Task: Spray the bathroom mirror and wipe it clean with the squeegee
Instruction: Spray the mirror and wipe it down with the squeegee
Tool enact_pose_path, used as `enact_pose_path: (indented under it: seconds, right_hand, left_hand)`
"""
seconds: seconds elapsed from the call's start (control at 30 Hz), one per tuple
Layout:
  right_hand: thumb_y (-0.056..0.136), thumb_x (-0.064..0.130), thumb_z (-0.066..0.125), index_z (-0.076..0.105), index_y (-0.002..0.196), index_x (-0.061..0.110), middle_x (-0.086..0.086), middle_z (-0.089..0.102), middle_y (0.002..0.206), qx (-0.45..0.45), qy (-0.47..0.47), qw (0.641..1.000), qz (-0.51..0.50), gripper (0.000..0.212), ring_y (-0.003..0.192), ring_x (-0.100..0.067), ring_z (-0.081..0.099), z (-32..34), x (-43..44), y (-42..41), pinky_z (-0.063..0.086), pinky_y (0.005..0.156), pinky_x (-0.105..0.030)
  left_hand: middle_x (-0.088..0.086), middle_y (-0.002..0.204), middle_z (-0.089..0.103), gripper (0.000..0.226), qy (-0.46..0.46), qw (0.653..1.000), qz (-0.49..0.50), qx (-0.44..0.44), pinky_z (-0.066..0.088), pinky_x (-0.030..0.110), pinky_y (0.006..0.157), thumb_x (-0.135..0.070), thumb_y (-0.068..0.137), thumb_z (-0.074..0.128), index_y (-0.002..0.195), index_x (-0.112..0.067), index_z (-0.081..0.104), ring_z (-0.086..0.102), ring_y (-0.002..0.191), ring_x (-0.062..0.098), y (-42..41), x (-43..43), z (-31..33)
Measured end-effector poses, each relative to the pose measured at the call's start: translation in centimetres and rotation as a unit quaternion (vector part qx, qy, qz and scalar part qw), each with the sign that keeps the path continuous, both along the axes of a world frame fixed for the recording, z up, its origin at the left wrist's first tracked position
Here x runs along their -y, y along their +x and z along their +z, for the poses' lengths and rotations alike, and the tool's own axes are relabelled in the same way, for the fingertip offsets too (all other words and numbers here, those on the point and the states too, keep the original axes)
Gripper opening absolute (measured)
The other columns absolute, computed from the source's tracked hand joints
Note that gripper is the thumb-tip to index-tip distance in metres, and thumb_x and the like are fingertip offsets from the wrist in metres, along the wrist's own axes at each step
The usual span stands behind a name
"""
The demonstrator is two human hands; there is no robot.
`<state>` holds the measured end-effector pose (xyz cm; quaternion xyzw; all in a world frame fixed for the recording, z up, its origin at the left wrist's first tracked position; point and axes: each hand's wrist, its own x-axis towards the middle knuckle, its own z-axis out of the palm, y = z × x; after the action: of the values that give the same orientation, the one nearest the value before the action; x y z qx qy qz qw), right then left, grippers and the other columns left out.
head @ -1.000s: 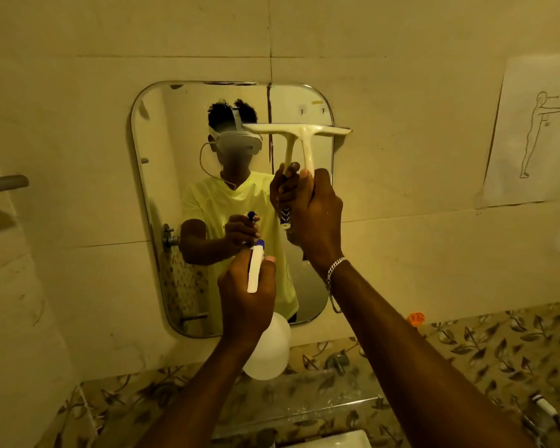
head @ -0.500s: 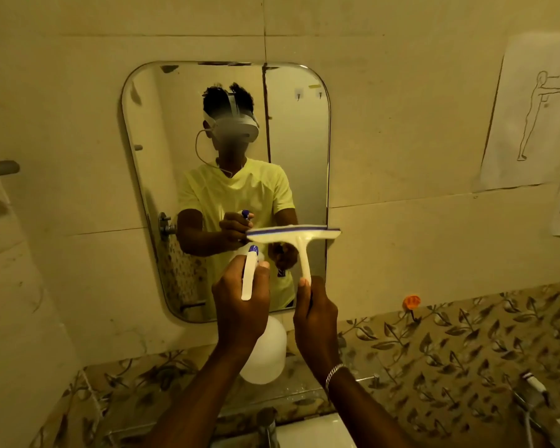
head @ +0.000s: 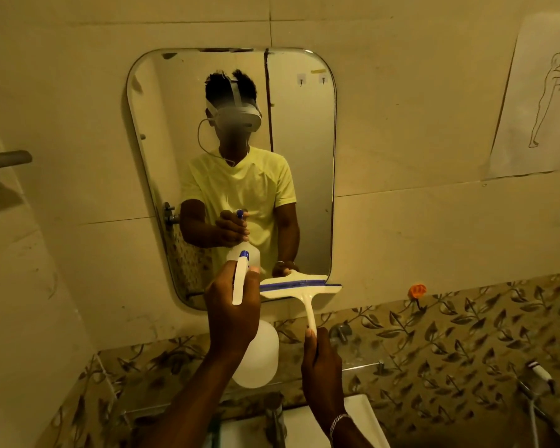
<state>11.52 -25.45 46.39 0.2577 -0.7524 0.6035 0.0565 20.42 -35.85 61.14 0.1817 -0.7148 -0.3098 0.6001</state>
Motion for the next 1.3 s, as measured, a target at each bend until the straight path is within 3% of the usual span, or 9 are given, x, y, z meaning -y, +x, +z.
enact_pose_path:
  seconds: [0.17, 0.27, 0.37, 0.6, 0.73, 0.97, 1.17, 1.23, 1.3]
  right_hand:
    - [0.097, 0.054, 0.035, 0.055, 0.102, 0.033, -0.001, 0.062, 0.068, 0.04, 0.015, 0.999, 0.009, 0.03, 0.057, -0.017, 0.063, -0.6, -0.4, 0.4, 0.052, 0.049, -0.032]
    - [0.104, 0.041, 0.04, 0.059, 0.106, 0.023, 0.0, 0.069, 0.078, 0.071, 0.042, 0.997, 0.001, 0.027, 0.075, -0.02, 0.07, -1.3, -0.8, 0.3, 0.06, 0.069, -0.038]
    - [0.105, 0.033, 0.045, 0.063, 0.108, 0.013, -0.012, 0.073, 0.089, 0.078, 0.044, 0.996, -0.013, 0.027, 0.09, -0.033, 0.071, -1.1, -0.9, 0.4, 0.056, 0.082, -0.038]
    - [0.101, 0.025, 0.056, 0.071, 0.102, 0.011, -0.004, 0.064, 0.072, 0.057, 0.011, 0.997, -0.058, 0.02, 0.08, -0.036, 0.069, 1.1, -1.5, 1.6, 0.044, 0.064, -0.031]
    - [0.1, 0.026, 0.057, 0.07, 0.096, 0.015, 0.008, 0.059, 0.064, 0.04, -0.007, 0.997, -0.068, 0.018, 0.06, -0.008, 0.058, 2.4, -1.3, 1.7, 0.038, 0.054, -0.019]
    - [0.098, 0.042, 0.043, 0.061, 0.089, 0.02, 0.0, 0.062, 0.065, -0.006, -0.063, 0.996, -0.057, 0.03, 0.059, -0.012, 0.061, 5.2, -0.8, 1.6, 0.05, 0.054, -0.035]
    - [0.105, 0.04, 0.04, 0.054, 0.092, 0.032, -0.006, 0.057, 0.06, -0.072, -0.12, 0.99, 0.029, 0.02, 0.042, -0.014, 0.049, 12.6, -0.2, 1.5, 0.041, 0.038, -0.033]
    - [0.106, 0.036, 0.041, 0.056, 0.101, 0.026, -0.006, 0.055, 0.06, -0.099, -0.151, 0.983, 0.046, 0.019, 0.044, -0.016, 0.049, 16.5, 0.8, 1.0, 0.043, 0.037, -0.035]
    - [0.107, 0.034, 0.04, 0.058, 0.113, 0.015, 0.0, 0.057, 0.065, -0.142, -0.179, 0.973, 0.04, 0.026, 0.048, -0.009, 0.051, 20.8, 2.0, 0.5, 0.04, 0.039, -0.022]
  left_hand:
    - [-0.008, 0.071, 0.065, 0.037, 0.011, 1.0, 0.014, -0.013, 0.051, 0.012, 0.05, -0.052, 0.091, 0.052, 0.086, -0.018, 0.064, 0.068, 0.075, 0.002, 0.6, -0.1, -0.3]
    - [-0.009, 0.072, 0.064, 0.019, 0.014, 0.999, 0.036, -0.025, 0.058, 0.031, 0.054, -0.041, 0.092, 0.058, 0.091, -0.022, 0.064, 0.067, 0.073, 0.008, 0.9, 0.2, 0.5]
    - [-0.002, 0.074, 0.066, 0.022, 0.004, 0.998, 0.057, -0.039, 0.059, 0.036, 0.057, -0.036, 0.091, 0.059, 0.093, -0.016, 0.067, 0.067, 0.068, 0.011, 1.2, 1.2, 2.9]
    - [-0.002, 0.087, 0.069, 0.027, -0.075, 0.991, 0.081, -0.078, 0.059, 0.027, 0.067, -0.034, 0.096, 0.059, 0.104, -0.01, 0.069, 0.069, 0.078, 0.01, 2.0, 4.0, 10.0]
    - [-0.018, 0.07, 0.06, 0.028, -0.065, 0.99, 0.092, -0.087, 0.05, 0.006, 0.054, -0.039, 0.095, 0.056, 0.094, -0.014, 0.069, 0.067, 0.064, -0.001, 2.7, 5.0, 10.9]
    - [-0.006, 0.072, 0.066, 0.009, -0.011, 0.997, 0.065, -0.034, 0.054, 0.012, 0.055, -0.018, 0.096, 0.067, 0.095, -0.01, 0.071, 0.068, 0.073, 0.001, 3.3, 4.4, 4.3]
    - [-0.001, 0.064, 0.066, 0.018, 0.008, 0.998, 0.061, -0.022, 0.048, 0.015, 0.049, -0.024, 0.093, 0.064, 0.086, -0.009, 0.071, 0.066, 0.059, 0.012, 4.1, 3.0, -0.4]
    - [0.001, 0.065, 0.067, 0.011, 0.011, 0.997, 0.078, -0.01, 0.052, 0.02, 0.05, -0.014, 0.092, 0.069, 0.087, -0.005, 0.072, 0.065, 0.057, 0.01, 4.2, 3.1, -1.5]
    - [0.001, 0.064, 0.068, 0.006, 0.018, 0.995, 0.095, -0.001, 0.05, 0.013, 0.052, -0.007, 0.09, 0.073, 0.084, -0.004, 0.073, 0.066, 0.059, 0.008, 4.3, 3.2, -2.3]
